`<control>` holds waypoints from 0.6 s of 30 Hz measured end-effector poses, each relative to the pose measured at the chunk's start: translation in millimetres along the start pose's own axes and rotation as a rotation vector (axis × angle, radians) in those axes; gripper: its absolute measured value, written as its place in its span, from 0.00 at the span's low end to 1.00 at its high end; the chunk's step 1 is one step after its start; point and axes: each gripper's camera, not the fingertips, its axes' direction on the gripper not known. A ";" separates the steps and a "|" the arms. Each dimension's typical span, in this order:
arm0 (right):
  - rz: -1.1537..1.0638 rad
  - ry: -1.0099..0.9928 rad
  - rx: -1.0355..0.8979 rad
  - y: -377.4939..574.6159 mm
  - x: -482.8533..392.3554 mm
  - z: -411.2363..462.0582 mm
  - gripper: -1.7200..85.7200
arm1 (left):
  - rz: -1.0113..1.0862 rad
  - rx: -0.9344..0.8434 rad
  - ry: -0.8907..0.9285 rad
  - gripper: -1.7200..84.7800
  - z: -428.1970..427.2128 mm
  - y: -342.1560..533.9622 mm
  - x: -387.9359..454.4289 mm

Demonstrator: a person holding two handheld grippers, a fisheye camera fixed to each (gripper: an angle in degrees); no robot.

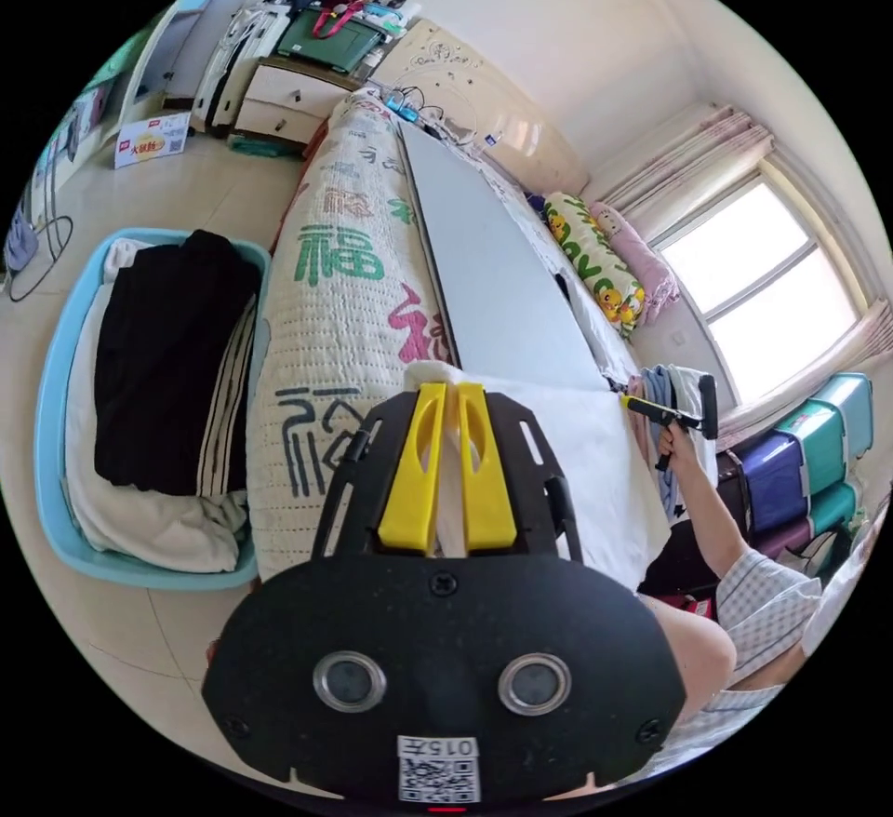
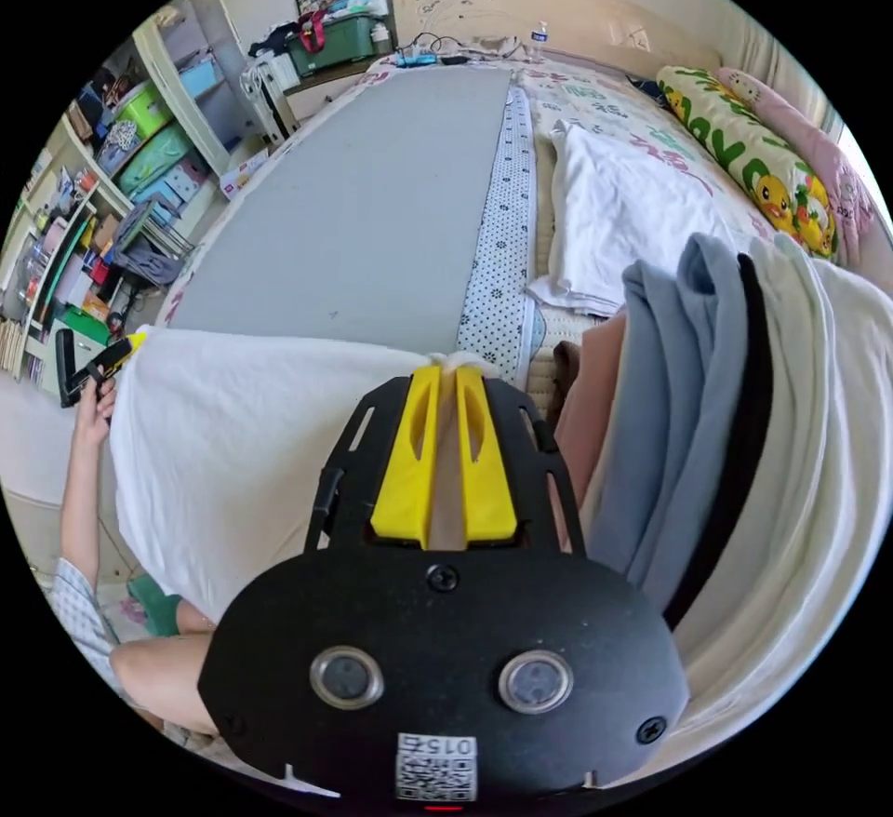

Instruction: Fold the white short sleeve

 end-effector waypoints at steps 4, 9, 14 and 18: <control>0.000 -0.011 0.076 18.8 -20.1 -58.4 0.13 | -0.078 0.068 0.197 0.06 -6.3 15.0 -45.1; -0.273 -0.216 0.381 58.5 -151.2 -179.5 0.10 | -0.148 0.076 0.357 0.04 2.4 22.5 -92.9; -0.717 -0.599 0.157 26.6 -386.7 -157.3 0.10 | -0.181 0.121 0.446 0.03 -2.0 29.2 -122.4; -0.980 -0.385 0.018 30.1 -555.1 -98.8 0.11 | -0.169 0.140 0.424 0.02 -10.4 30.5 -131.5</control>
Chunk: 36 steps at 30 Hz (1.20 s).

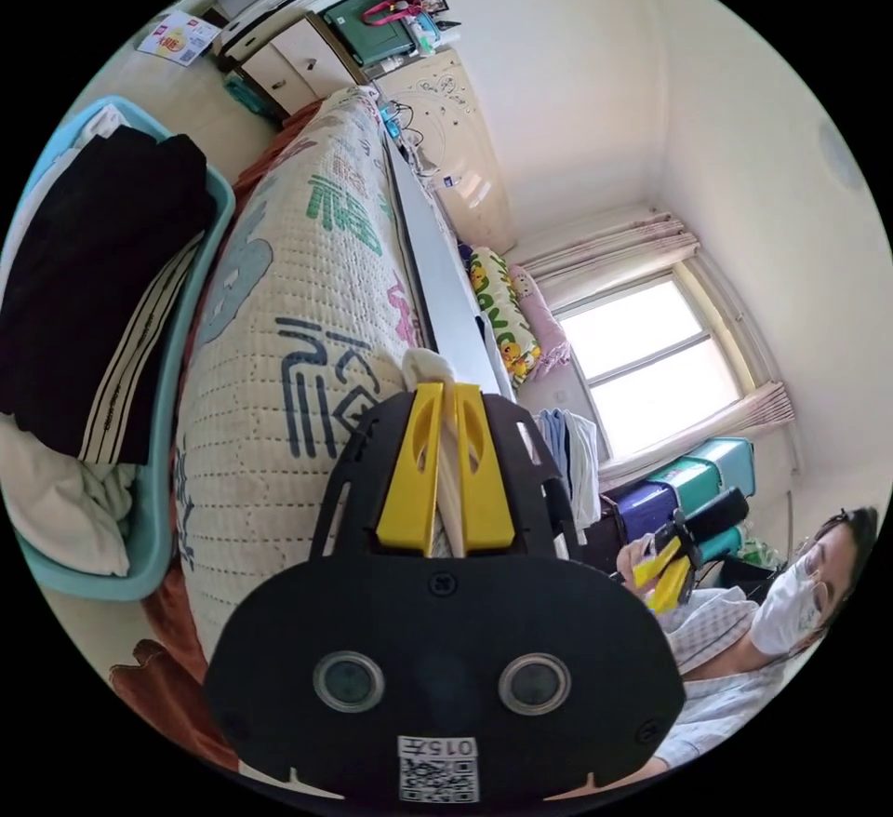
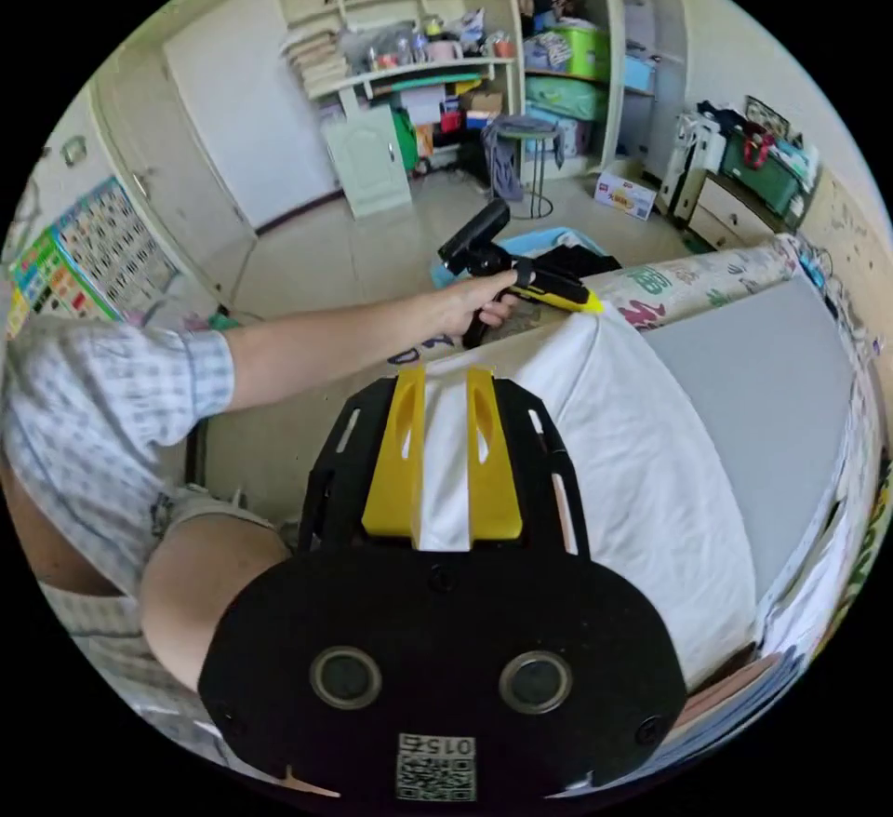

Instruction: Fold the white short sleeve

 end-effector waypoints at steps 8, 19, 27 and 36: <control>0.020 0.056 -0.159 -55.4 -1.8 65.1 0.08 | -0.015 -0.002 0.049 0.02 -14.5 -8.7 -18.2; 0.036 -0.188 -0.033 -55.2 14.5 41.0 0.02 | -0.021 0.007 0.027 0.02 -33.0 -19.1 -19.0; -0.050 -0.183 -0.204 -61.5 1.3 98.0 0.02 | -0.037 0.006 0.004 0.02 -41.0 -26.5 -10.5; -0.143 -0.063 -0.171 -20.1 -36.0 75.2 0.09 | -0.036 0.007 0.001 0.02 -43.7 -31.0 11.9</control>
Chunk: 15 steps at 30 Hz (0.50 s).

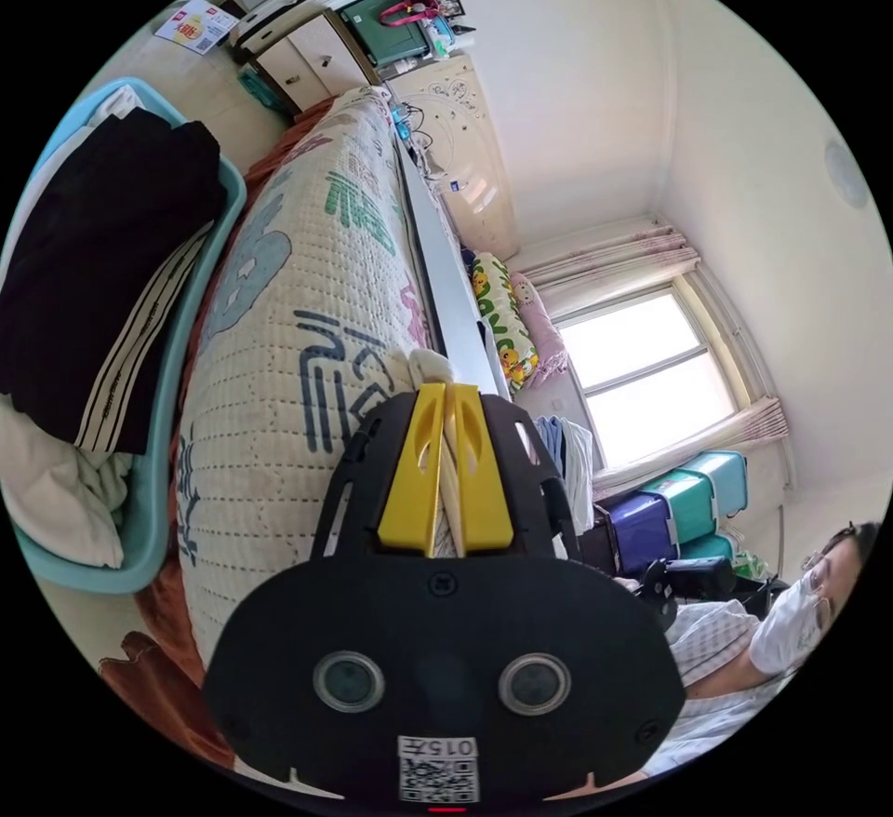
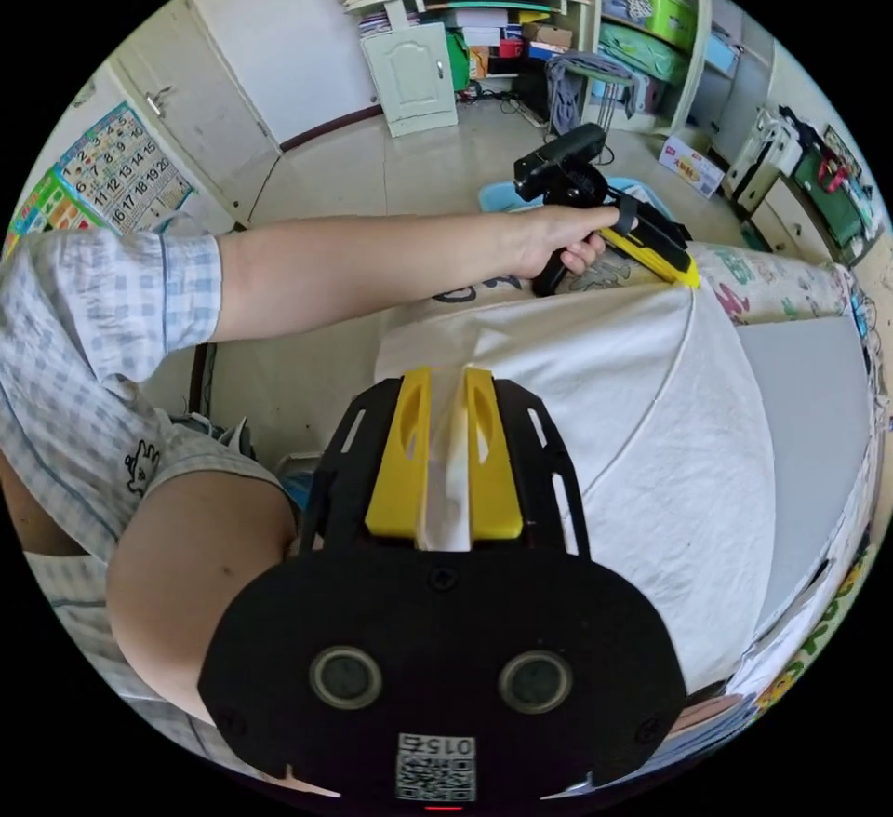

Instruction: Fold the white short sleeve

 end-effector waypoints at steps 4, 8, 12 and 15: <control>-0.005 0.121 0.016 28.0 -13.3 -11.3 0.09 | -0.003 -0.002 -0.005 0.02 1.3 -0.6 13.5; 0.058 0.132 0.196 93.5 -12.0 -72.3 0.09 | -0.003 0.042 -0.001 0.02 -11.9 5.1 37.2; 0.223 0.111 0.379 232.1 6.5 -130.1 0.08 | 0.092 0.139 -0.106 0.02 -57.6 35.1 94.3; 0.440 0.178 0.451 367.4 39.6 -159.3 0.08 | 0.290 0.090 -0.166 0.02 -65.8 61.3 173.5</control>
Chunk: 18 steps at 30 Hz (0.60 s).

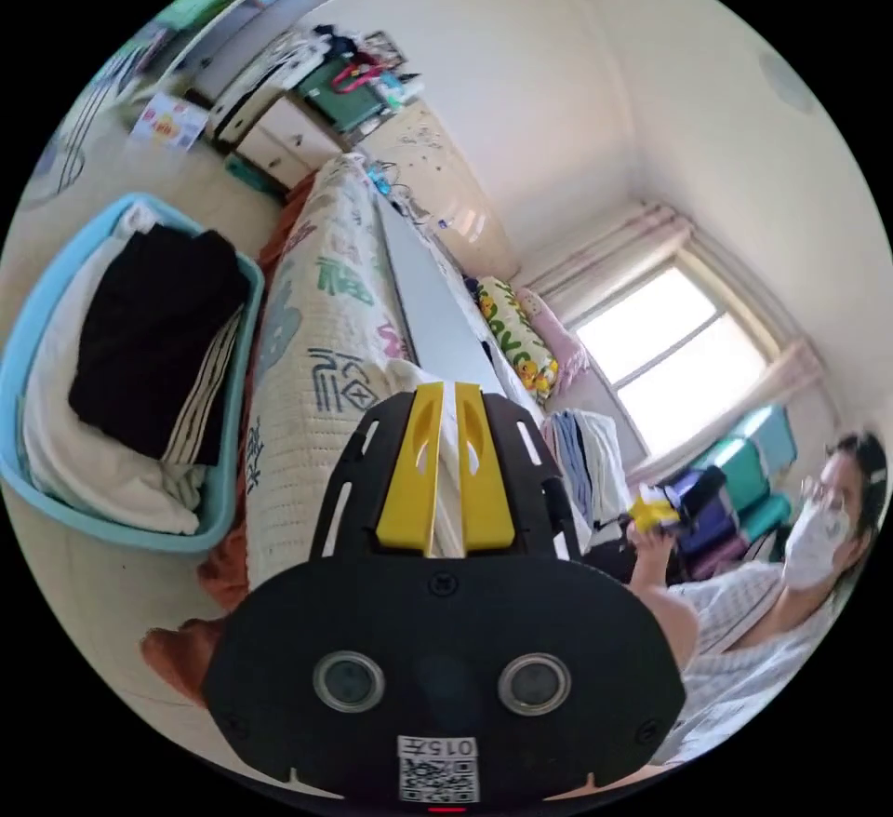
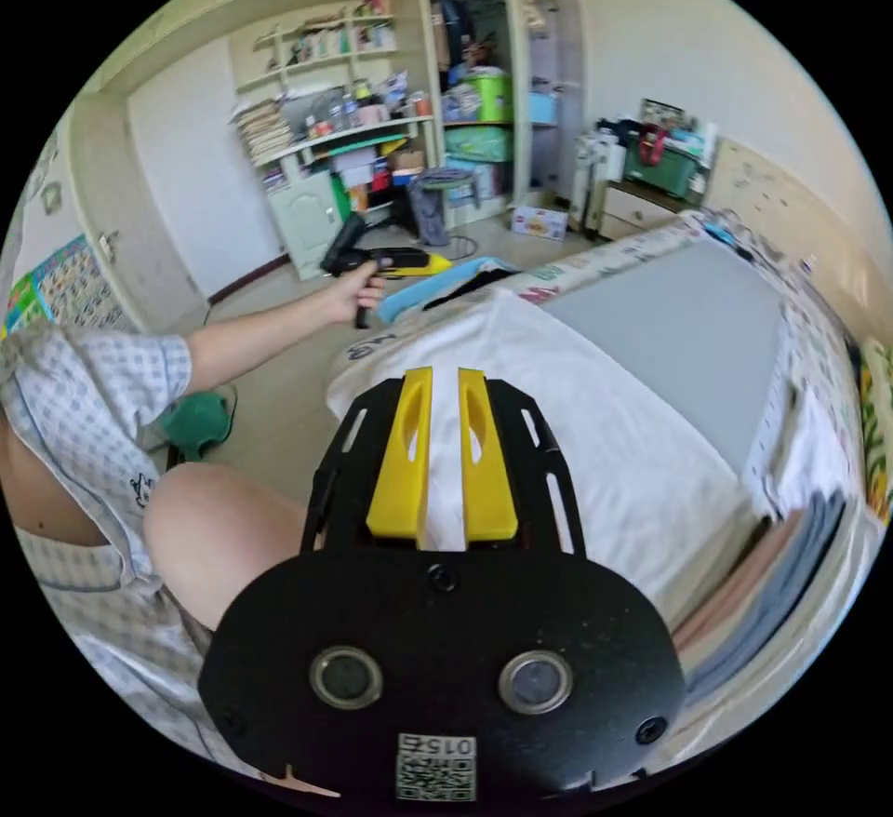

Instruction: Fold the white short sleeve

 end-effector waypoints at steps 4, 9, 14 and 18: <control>0.301 -0.089 0.156 107.4 129.6 -89.2 0.05 | 0.398 -0.036 -0.056 0.02 13.1 12.5 138.4; 0.526 0.056 0.244 215.1 226.0 -142.4 0.07 | 0.752 -0.243 0.129 0.08 137.7 33.6 316.7; 0.655 0.129 0.159 253.7 292.2 -116.6 0.10 | 0.951 -0.639 0.223 0.11 289.0 81.6 430.2; 0.763 0.125 0.118 270.8 357.9 -90.2 0.10 | 1.074 -0.808 0.168 0.11 367.7 122.9 486.4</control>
